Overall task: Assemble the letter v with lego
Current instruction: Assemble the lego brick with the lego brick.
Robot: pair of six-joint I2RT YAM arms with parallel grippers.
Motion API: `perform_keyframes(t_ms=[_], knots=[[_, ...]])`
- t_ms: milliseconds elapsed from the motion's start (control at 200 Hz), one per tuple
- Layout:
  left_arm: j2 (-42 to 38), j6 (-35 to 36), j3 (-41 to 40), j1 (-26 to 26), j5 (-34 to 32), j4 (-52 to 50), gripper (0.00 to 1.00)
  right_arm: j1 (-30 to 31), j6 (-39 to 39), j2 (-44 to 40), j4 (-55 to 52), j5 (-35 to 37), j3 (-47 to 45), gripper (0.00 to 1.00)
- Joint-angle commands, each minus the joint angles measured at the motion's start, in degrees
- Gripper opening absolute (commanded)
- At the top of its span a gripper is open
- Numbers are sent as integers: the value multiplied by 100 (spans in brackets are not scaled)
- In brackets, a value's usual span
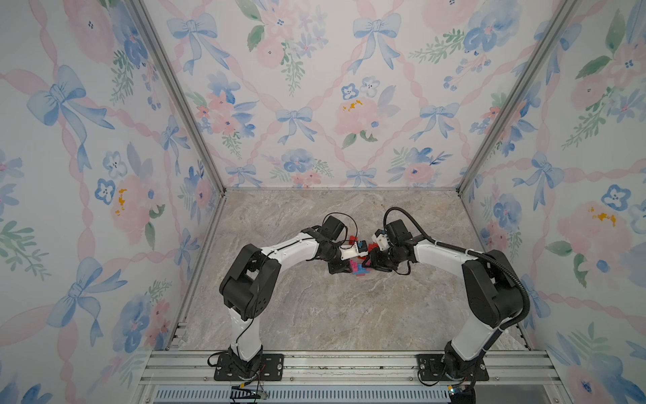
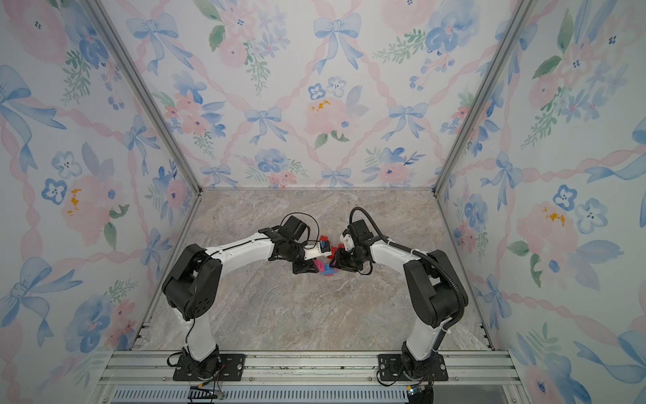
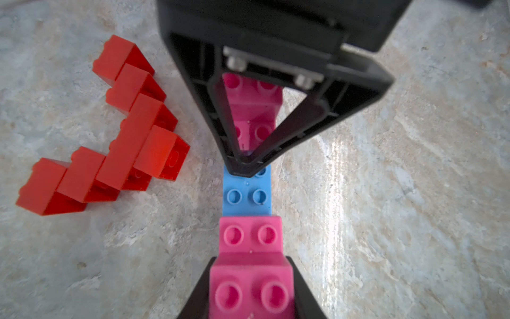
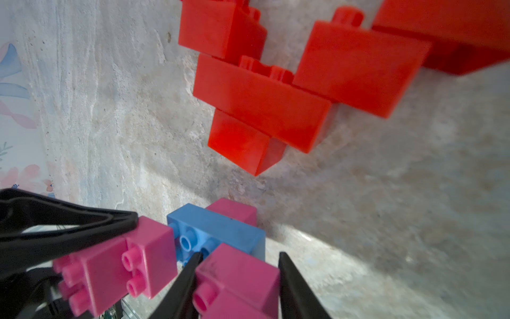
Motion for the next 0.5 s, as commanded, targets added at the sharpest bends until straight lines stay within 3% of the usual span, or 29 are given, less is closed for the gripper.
perform_keyframes(t_ms=[0, 495], knots=[[107, 135, 62, -19, -41, -239, 0, -41, -29, -36, 16, -69, -83, 44], [306, 117, 47, -15, -2, -248, 0, -44, -49, 87, 83, -151, -101, 42]])
